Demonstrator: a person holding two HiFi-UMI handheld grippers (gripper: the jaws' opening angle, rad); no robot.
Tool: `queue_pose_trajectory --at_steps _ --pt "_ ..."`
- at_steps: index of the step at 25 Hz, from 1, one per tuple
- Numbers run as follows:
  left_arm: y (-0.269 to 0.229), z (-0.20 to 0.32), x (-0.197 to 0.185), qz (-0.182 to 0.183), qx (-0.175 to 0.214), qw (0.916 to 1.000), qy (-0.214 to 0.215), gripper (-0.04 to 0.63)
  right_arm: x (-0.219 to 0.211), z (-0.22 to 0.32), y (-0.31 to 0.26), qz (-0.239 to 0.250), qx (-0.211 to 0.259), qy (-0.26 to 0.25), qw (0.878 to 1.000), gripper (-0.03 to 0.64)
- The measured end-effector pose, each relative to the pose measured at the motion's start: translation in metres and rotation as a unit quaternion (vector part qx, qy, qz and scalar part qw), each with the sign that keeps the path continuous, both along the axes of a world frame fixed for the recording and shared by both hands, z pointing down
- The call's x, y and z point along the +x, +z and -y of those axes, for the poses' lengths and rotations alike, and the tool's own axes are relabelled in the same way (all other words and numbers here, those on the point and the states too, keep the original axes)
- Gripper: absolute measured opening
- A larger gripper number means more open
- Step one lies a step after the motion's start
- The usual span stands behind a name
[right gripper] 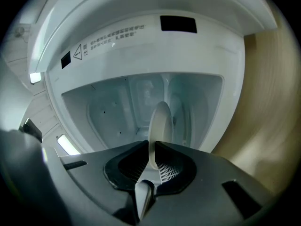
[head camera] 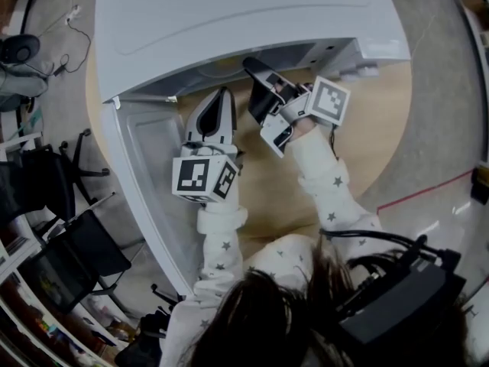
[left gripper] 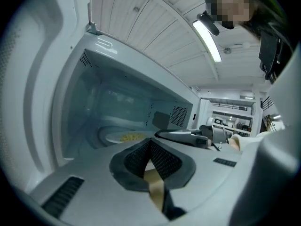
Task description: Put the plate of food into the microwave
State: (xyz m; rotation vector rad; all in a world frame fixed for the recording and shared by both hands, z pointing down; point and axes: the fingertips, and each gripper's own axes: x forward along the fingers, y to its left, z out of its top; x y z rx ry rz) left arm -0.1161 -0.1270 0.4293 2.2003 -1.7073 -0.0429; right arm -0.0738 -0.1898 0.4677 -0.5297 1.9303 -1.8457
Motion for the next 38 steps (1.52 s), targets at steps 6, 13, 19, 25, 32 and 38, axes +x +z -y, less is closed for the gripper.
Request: queue_pose_trajectory --at_steps 6,13,19,25,32,38 --pt "0.003 0.006 0.002 0.004 -0.011 0.9999 0.012 -0.005 0.000 0.002 -0.001 -0.027 0.020 -0.007 0.999 0.025" --pt "0.000 0.012 0.005 0.009 -0.019 0.9997 0.014 -0.005 0.005 0.003 0.001 -0.128 0.034 -0.010 0.991 0.025" --pt "0.008 0.015 0.002 0.007 -0.021 0.9997 0.012 -0.005 -0.005 0.004 0.004 -0.192 0.061 -0.020 0.979 0.027" --pt "0.012 0.012 0.003 0.008 -0.020 0.9996 0.017 -0.005 -0.007 0.001 0.009 -0.250 0.069 -0.017 0.966 0.077" --pt "0.010 0.006 0.006 0.019 -0.022 0.9993 0.023 -0.005 0.003 -0.007 0.014 -0.358 0.116 -0.026 0.926 0.077" --pt "0.011 0.006 0.005 0.030 -0.029 0.9989 0.024 -0.005 0.006 -0.006 0.013 -0.359 0.113 -0.024 0.926 0.077"
